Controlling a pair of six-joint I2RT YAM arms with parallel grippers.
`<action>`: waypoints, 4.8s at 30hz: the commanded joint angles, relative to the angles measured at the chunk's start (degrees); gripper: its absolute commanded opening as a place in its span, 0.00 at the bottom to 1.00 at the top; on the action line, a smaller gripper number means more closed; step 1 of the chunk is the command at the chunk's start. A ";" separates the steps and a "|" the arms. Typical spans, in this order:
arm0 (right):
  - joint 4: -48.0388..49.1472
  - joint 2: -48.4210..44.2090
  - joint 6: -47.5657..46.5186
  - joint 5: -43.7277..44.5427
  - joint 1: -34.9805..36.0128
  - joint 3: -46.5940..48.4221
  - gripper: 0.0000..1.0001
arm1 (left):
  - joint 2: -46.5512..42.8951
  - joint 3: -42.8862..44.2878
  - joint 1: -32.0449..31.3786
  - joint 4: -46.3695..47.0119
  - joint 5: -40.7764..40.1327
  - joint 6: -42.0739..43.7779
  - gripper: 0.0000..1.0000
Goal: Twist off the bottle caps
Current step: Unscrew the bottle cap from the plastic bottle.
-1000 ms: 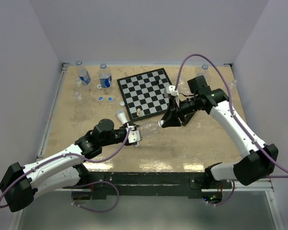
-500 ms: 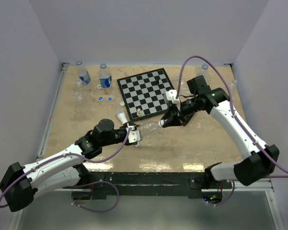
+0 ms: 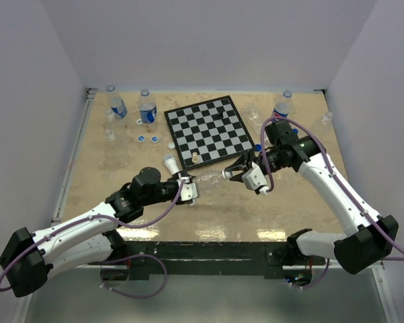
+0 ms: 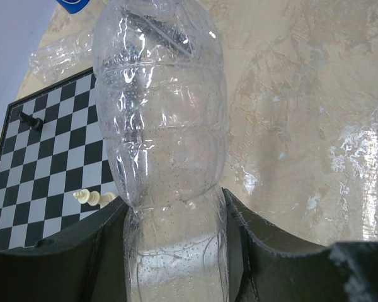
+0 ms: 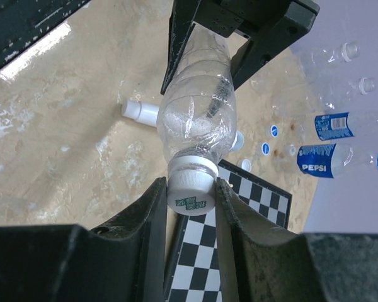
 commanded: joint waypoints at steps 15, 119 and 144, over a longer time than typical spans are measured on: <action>17.93 -6.00 69.01 3.60 -1.71 1.59 0.75 | -0.70 0.43 0.15 2.72 1.09 -0.06 0.03; 17.28 -0.30 78.71 -0.32 -2.94 -1.84 0.72 | 0.18 0.69 0.24 2.54 1.45 -0.32 0.03; 12.97 2.17 75.64 -1.11 -1.27 -0.08 0.40 | -0.26 0.60 0.15 2.54 1.09 -0.24 0.03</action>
